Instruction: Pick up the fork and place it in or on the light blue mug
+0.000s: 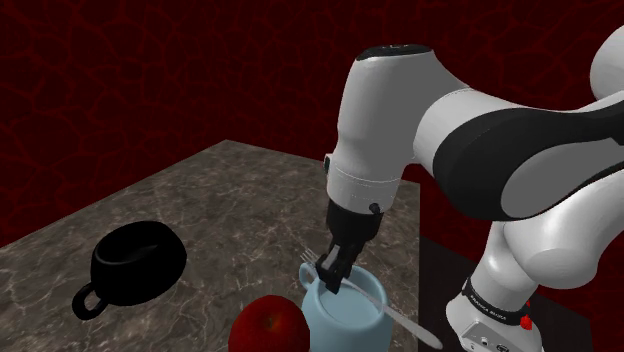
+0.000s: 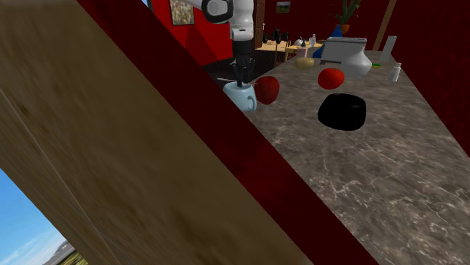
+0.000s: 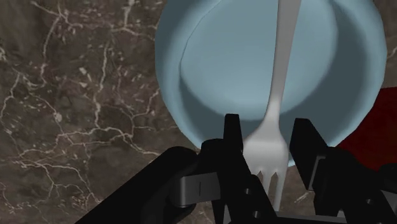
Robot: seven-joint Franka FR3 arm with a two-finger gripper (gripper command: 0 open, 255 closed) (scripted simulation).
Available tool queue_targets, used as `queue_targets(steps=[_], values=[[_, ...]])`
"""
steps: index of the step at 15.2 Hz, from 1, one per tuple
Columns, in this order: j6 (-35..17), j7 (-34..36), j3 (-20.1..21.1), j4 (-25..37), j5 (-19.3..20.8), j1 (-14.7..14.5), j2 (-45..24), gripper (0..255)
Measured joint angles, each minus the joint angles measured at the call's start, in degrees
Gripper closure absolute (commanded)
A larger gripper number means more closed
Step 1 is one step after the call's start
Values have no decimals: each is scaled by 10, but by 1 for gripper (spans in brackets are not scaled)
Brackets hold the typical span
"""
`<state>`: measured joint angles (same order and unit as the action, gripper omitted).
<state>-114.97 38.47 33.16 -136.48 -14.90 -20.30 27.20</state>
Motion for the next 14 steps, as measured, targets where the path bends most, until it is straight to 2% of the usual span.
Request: queue_targets(steps=[7, 8, 14], values=[[-12, 1, 2, -5, 0, 0, -2, 255], [-12, 0, 2, -6, 0, 0, -2, 0], [-12, 1, 3, -8, 0, 0, -4, 0]])
